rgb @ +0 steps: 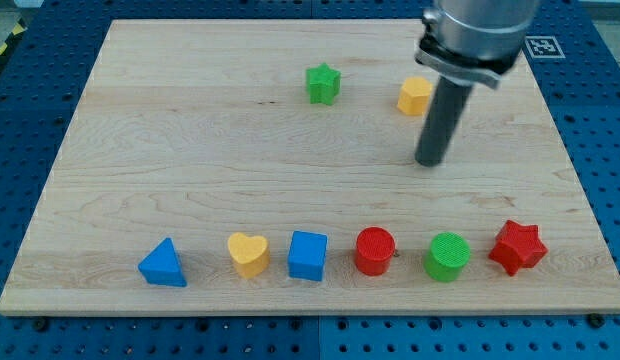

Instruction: Put the yellow hexagon to the right of the red star

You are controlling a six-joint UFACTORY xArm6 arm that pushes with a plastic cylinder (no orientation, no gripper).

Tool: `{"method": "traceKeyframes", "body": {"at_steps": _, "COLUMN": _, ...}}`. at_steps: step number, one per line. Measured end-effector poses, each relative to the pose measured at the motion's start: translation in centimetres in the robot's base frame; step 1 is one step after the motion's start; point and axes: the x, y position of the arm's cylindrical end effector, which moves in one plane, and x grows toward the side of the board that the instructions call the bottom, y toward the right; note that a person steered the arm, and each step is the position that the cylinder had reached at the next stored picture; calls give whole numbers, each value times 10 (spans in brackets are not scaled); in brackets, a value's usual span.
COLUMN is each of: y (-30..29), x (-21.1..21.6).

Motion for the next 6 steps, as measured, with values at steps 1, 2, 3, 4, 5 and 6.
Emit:
{"method": "traceKeyframes", "body": {"at_steps": 1, "y": -44, "x": -42}}
{"method": "traceKeyframes", "body": {"at_steps": 2, "y": -64, "x": -87}}
{"method": "traceKeyframes", "body": {"at_steps": 3, "y": -51, "x": -118}}
{"method": "traceKeyframes", "body": {"at_steps": 4, "y": -28, "x": -135}}
{"method": "traceKeyframes", "body": {"at_steps": 5, "y": -11, "x": -132}}
{"method": "traceKeyframes", "body": {"at_steps": 6, "y": -22, "x": -131}}
